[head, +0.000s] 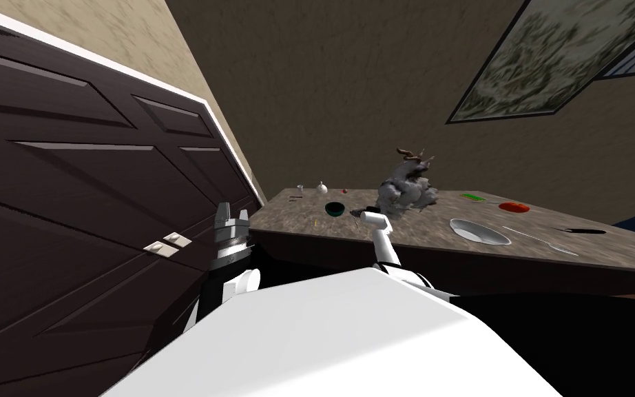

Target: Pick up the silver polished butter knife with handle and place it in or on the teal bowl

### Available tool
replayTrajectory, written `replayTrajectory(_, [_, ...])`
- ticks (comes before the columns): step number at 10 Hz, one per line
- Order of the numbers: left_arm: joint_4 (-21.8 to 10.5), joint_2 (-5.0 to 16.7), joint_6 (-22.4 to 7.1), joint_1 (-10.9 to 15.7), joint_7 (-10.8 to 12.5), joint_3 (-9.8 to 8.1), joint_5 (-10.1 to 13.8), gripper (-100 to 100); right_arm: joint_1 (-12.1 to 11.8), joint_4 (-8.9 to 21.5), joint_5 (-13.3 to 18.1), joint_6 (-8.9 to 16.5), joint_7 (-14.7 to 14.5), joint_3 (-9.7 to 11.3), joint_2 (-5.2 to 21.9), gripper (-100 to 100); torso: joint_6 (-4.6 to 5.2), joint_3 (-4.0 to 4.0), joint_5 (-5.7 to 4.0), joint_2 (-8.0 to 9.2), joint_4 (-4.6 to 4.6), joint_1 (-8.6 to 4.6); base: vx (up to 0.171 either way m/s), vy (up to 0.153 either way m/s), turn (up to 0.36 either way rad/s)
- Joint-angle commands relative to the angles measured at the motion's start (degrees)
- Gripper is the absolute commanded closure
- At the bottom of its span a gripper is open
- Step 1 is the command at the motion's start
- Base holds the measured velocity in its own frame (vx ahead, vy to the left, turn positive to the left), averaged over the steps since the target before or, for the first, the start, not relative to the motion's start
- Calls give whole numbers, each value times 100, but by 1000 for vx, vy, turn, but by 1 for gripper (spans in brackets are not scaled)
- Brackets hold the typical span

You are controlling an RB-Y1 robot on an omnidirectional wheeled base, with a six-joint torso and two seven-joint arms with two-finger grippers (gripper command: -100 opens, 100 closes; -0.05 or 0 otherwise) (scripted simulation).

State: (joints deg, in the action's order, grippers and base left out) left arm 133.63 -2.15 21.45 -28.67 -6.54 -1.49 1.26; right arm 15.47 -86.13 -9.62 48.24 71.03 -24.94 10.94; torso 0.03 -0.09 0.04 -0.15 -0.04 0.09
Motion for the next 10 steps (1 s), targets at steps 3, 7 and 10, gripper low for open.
replayTrajectory(3, [0, 0, 0, 0, 0, 0, 0, 0, 180, 441, -108, 541, 479, -161, 56, -100, 0, -2, 1, -3, -1, 5, 49, 49, -50])
replayTrajectory(7, [0, 0, 0, 0, 0, 0, 0, 0, 242, 599, -107, 774, 689, -219, 66, -100, 0, 3, -2, 6, 1, -7, 26, 18, -29])
replayTrajectory(10, [0, 0, 0, 0, 0, 0, 0, 0, 189, 795, -124, 533, 600, -231, -15, -100, 0, 0, -3, -1, 0, -16, 52, -6, -17])
